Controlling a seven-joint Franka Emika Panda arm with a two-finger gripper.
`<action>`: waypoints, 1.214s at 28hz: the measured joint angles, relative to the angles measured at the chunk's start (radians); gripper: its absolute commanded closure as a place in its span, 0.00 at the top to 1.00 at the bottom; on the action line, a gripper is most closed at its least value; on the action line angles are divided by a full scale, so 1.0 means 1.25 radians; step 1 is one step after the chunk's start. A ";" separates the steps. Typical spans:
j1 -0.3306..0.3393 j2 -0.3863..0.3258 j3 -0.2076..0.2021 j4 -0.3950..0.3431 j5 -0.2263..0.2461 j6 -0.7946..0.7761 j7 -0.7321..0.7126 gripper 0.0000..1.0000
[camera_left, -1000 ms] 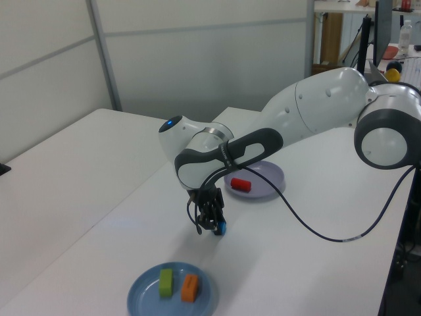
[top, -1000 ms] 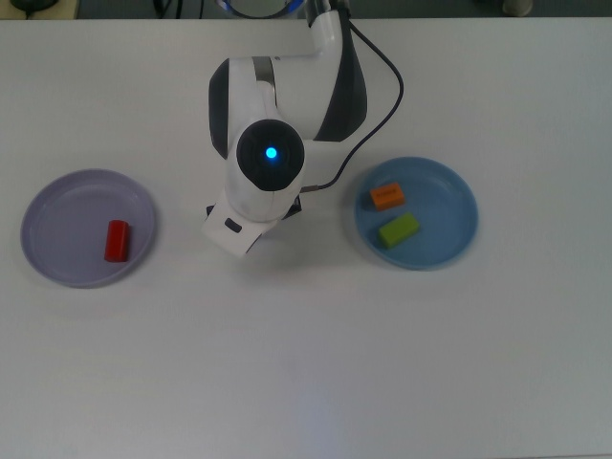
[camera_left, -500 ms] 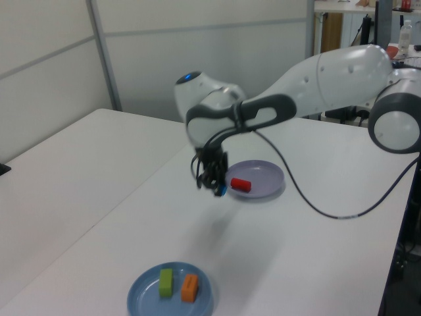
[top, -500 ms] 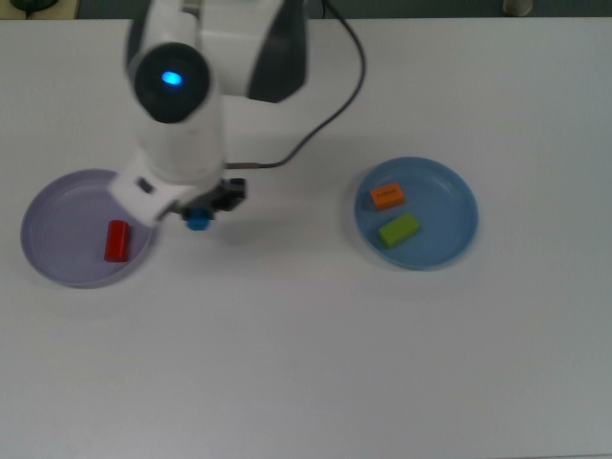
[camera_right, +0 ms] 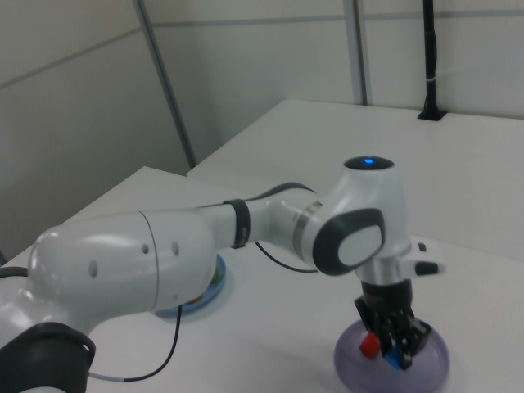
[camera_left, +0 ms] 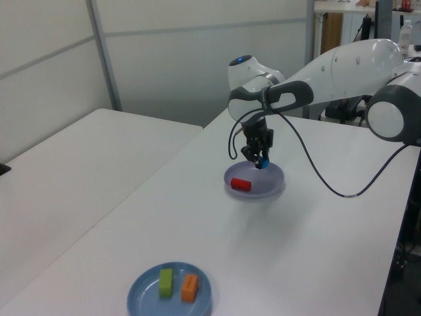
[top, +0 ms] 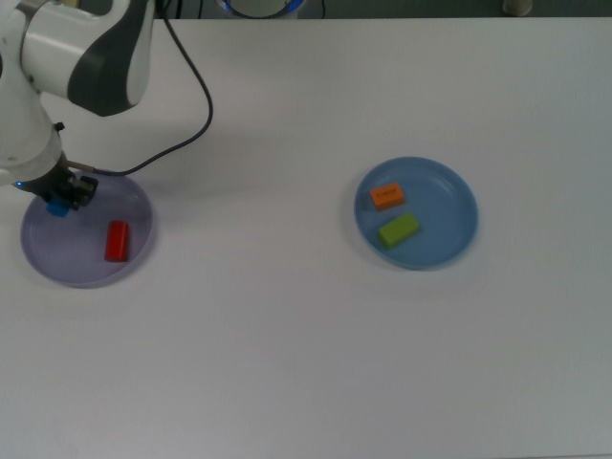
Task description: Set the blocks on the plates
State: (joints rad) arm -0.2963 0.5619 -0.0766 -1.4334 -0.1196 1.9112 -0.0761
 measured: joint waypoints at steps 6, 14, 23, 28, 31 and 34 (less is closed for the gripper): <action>-0.001 0.042 0.000 -0.004 -0.002 0.005 0.000 0.52; 0.002 0.048 0.000 0.003 -0.002 0.010 0.000 1.00; -0.003 0.002 -0.001 0.018 0.048 0.010 -0.001 1.00; -0.009 -0.068 -0.002 0.022 0.075 0.010 -0.011 1.00; -0.013 -0.110 -0.003 0.022 0.078 0.009 -0.014 1.00; -0.013 -0.131 -0.004 0.021 0.078 0.009 -0.014 1.00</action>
State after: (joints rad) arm -0.3130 0.3987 -0.0812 -1.4069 -0.0225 1.9219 -0.0940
